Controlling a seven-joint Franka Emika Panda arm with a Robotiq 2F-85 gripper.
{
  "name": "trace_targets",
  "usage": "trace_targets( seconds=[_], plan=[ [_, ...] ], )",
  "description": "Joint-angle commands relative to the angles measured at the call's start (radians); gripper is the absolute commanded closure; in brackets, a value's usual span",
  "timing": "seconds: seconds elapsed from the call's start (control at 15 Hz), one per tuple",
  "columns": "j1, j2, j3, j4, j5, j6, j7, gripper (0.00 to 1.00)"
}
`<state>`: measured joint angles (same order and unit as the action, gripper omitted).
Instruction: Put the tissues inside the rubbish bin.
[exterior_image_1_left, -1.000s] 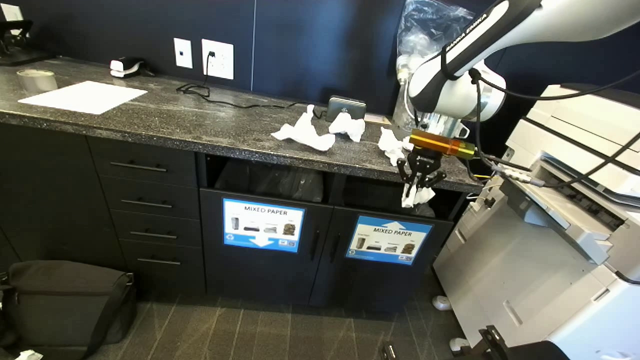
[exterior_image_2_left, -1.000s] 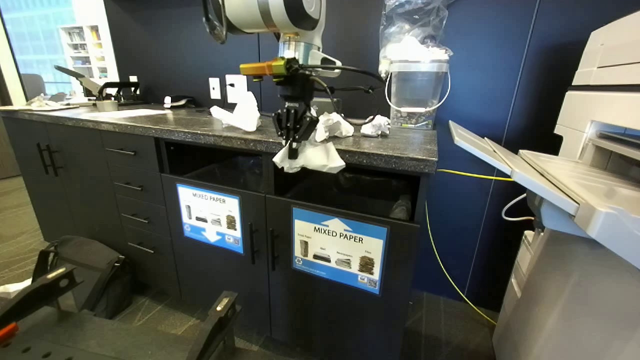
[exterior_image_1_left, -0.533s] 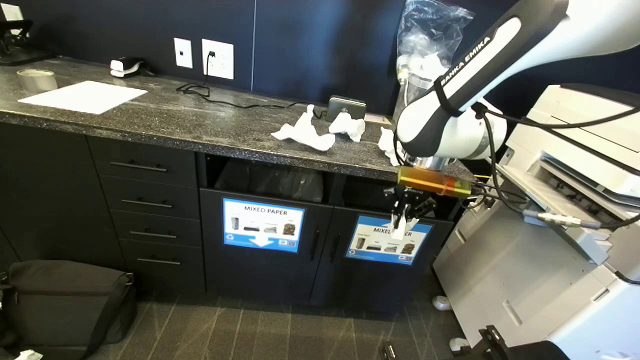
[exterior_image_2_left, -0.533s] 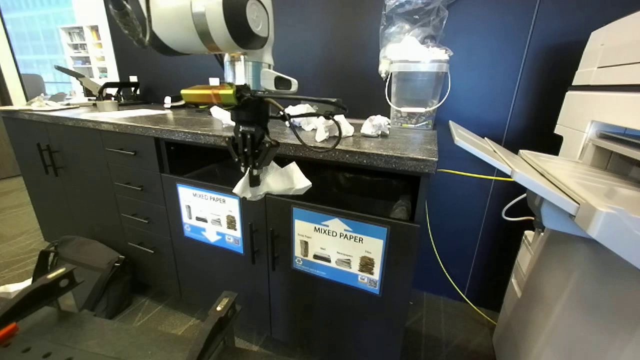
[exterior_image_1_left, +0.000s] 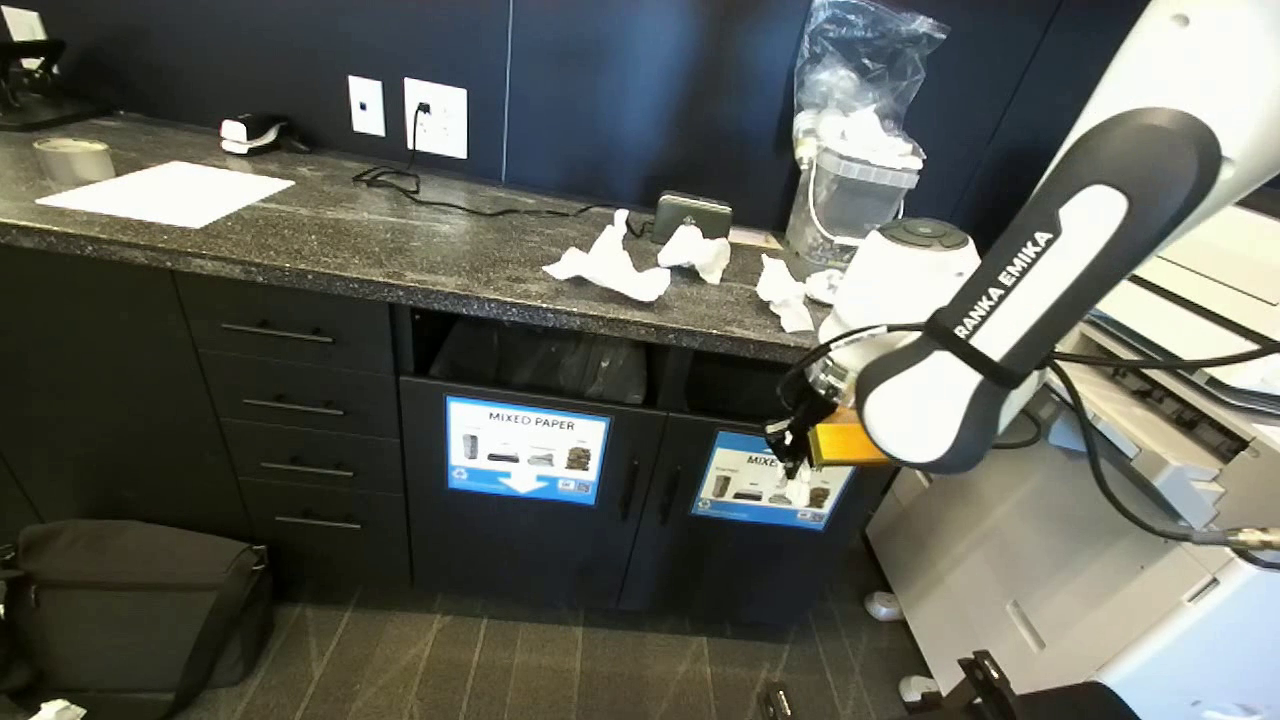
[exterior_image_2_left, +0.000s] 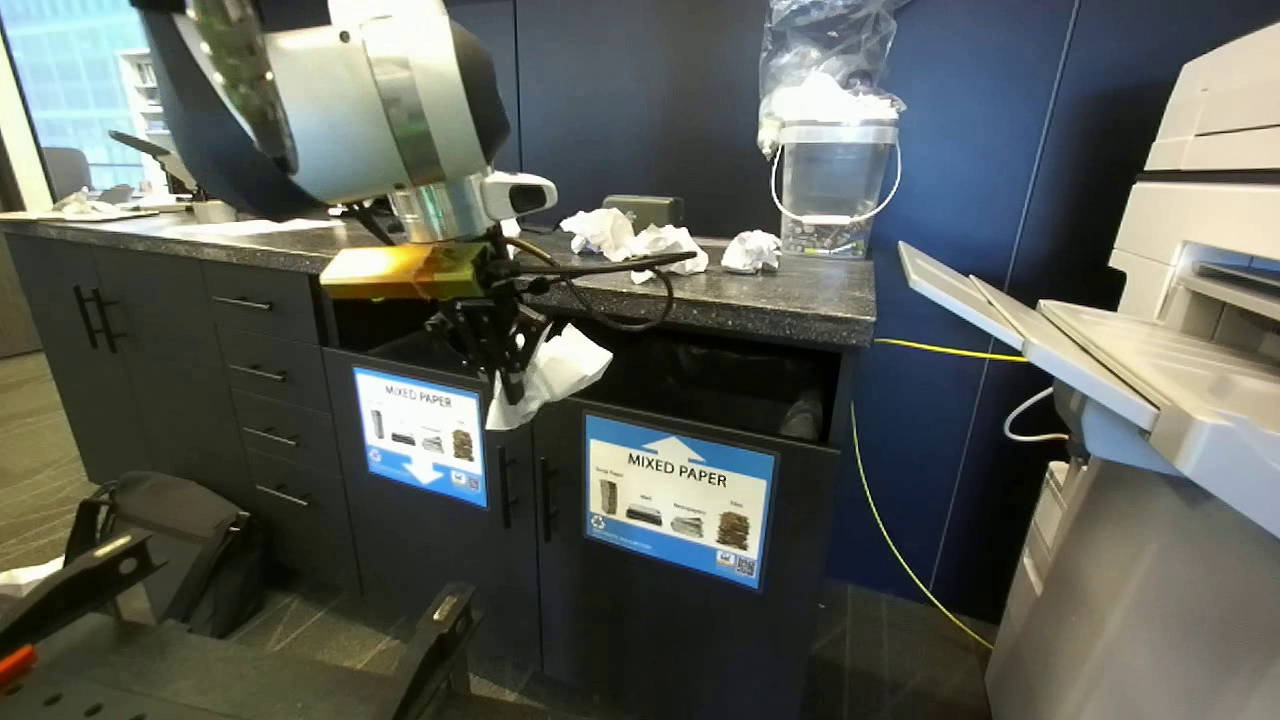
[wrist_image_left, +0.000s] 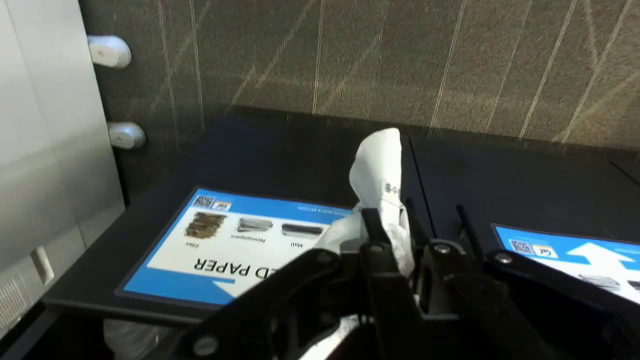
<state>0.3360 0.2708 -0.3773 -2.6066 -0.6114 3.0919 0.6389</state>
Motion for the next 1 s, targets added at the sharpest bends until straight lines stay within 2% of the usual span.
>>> trace_targets(
  seconds=[0.0,0.13,0.27,0.4,0.47,0.6,0.73,0.93],
  plan=[
    [0.189,0.126,-0.273,0.061,-0.193,0.200,0.129,0.95],
    [0.290,0.272,-0.389,0.111,-0.136,0.358,0.150,0.95],
    [0.336,0.369,-0.424,0.116,0.005,0.503,0.100,0.95],
    [0.308,0.482,-0.355,0.145,0.131,0.604,0.073,0.95],
    [0.293,0.541,-0.313,0.170,0.188,0.622,0.067,0.95],
    [0.307,0.660,-0.271,0.229,0.253,0.644,0.090,0.95],
    [0.340,0.763,-0.249,0.282,0.350,0.650,0.099,0.95],
    [0.375,0.896,-0.232,0.359,0.520,0.720,0.104,0.95]
  ],
)
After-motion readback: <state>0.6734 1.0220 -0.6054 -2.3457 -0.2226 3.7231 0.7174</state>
